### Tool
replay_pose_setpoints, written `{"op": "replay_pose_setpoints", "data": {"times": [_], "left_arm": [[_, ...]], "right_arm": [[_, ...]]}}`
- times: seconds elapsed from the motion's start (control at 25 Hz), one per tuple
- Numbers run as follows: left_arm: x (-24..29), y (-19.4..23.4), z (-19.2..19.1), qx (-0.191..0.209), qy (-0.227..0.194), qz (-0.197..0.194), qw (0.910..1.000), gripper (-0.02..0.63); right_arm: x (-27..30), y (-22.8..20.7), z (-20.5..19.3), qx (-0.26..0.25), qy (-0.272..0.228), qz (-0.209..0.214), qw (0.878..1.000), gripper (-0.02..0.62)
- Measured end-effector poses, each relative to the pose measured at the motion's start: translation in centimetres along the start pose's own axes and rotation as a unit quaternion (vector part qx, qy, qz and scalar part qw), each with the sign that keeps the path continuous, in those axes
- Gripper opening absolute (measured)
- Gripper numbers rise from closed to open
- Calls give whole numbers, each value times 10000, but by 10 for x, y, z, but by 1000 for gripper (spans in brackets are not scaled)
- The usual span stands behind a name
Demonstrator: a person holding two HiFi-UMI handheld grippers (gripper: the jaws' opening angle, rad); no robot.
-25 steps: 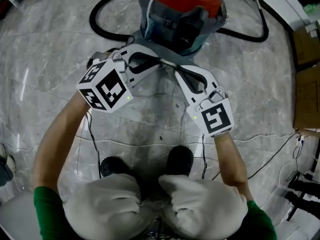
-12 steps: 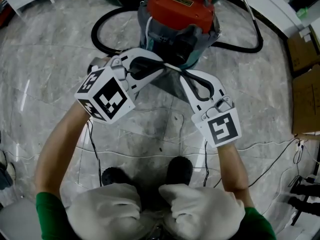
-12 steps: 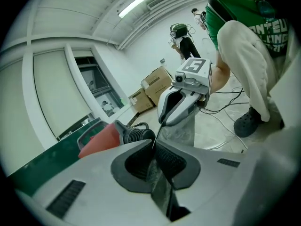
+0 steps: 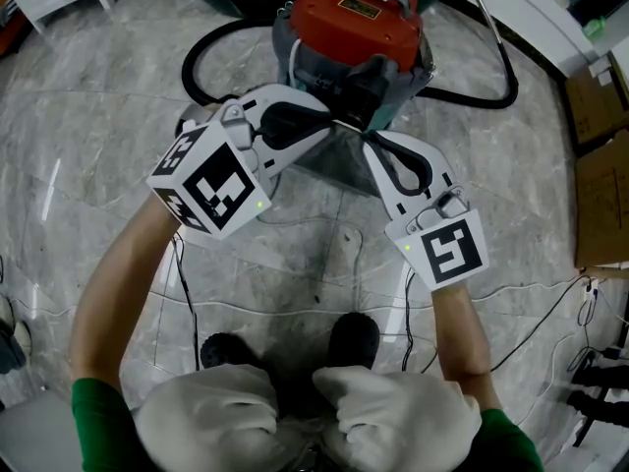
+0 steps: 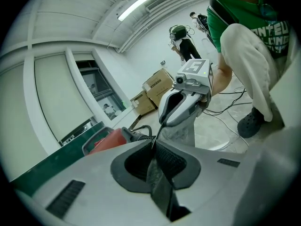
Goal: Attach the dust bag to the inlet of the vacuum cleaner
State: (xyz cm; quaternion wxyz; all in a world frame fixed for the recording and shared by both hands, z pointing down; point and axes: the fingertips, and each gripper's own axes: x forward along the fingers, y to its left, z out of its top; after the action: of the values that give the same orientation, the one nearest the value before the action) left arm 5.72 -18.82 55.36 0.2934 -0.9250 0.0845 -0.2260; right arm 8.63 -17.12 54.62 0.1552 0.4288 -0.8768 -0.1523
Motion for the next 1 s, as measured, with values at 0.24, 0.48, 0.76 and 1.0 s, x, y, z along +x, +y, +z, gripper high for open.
{"op": "replay_pose_setpoints", "data": {"times": [0.24,0.48,0.76,1.0], "left_arm": [[3,7,2,-40,-45,42,10000,30],[10,18,0,-162,-42,34,9999,35],[18,34,1,-252,-107,69,9996,40],[26,42,-3,-326,-122,61,9994,44]], "right_arm": [[1,-9,1,251,11,-43,9997,21],[4,-19,-3,624,61,47,9980,23],[11,-33,-3,885,-56,110,9960,23],[15,-42,-6,968,-121,149,9951,23]]}}
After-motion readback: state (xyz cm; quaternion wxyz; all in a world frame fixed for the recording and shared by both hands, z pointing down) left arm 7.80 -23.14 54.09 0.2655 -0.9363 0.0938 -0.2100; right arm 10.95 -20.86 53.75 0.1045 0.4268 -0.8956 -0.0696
